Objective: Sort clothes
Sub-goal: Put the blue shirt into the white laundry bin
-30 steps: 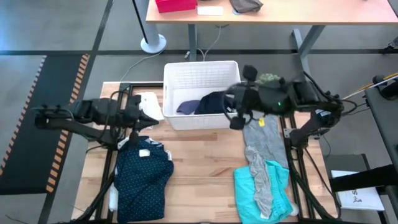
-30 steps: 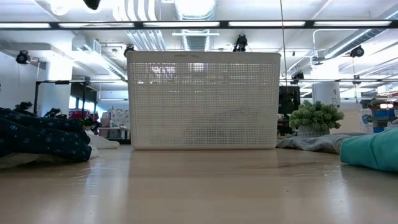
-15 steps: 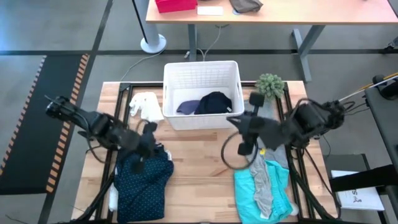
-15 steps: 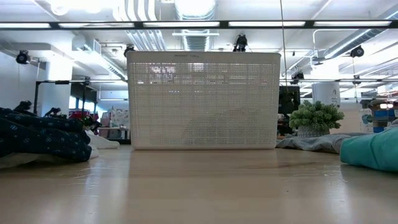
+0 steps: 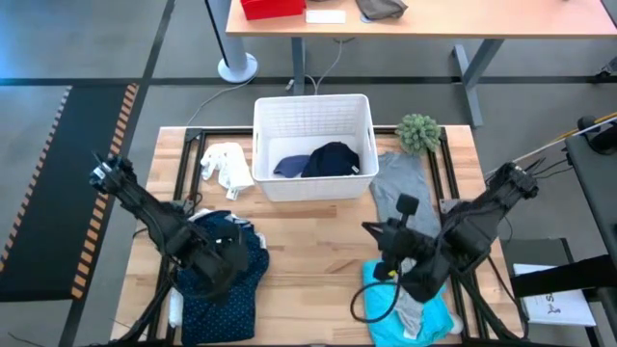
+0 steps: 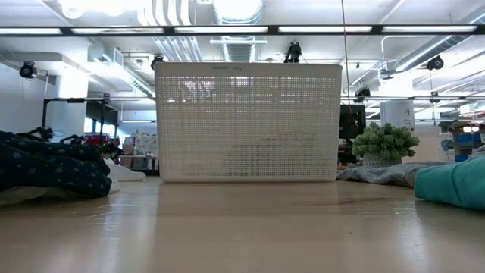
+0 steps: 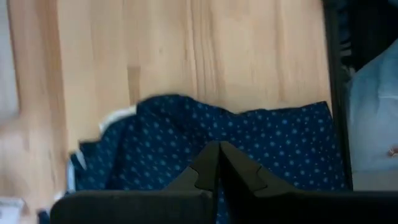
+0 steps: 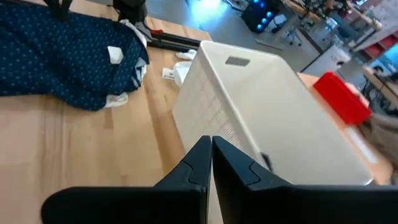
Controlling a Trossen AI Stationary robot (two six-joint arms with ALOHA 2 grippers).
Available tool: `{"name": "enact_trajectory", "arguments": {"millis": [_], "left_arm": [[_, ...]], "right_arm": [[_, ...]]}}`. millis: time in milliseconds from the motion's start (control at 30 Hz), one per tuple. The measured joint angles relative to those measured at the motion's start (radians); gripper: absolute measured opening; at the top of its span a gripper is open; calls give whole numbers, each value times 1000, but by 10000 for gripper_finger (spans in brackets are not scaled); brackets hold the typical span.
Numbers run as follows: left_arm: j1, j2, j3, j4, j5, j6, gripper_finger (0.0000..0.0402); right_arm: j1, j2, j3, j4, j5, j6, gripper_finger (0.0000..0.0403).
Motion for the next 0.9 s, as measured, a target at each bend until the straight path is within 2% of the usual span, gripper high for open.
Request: {"name": "enact_trajectory", "arguments": {"millis": [233, 367, 500, 767, 900], "left_arm": [[-8, 67, -18, -18, 2, -240, 0], [-8, 97, -21, -52, 13, -299, 17], [-8, 124, -21, -48, 36, -301, 63], [-7, 231, -25, -46, 62, -303, 194], [-7, 294, -31, -48, 63, -302, 246]], "right_arm": [[54, 1, -128, 126, 10, 123, 0], [58, 1, -173, 174, 11, 140, 0], [58, 1, -183, 177, 11, 141, 0], [58, 1, -186, 176, 10, 136, 0], [58, 1, -187, 173, 10, 134, 0]]}}
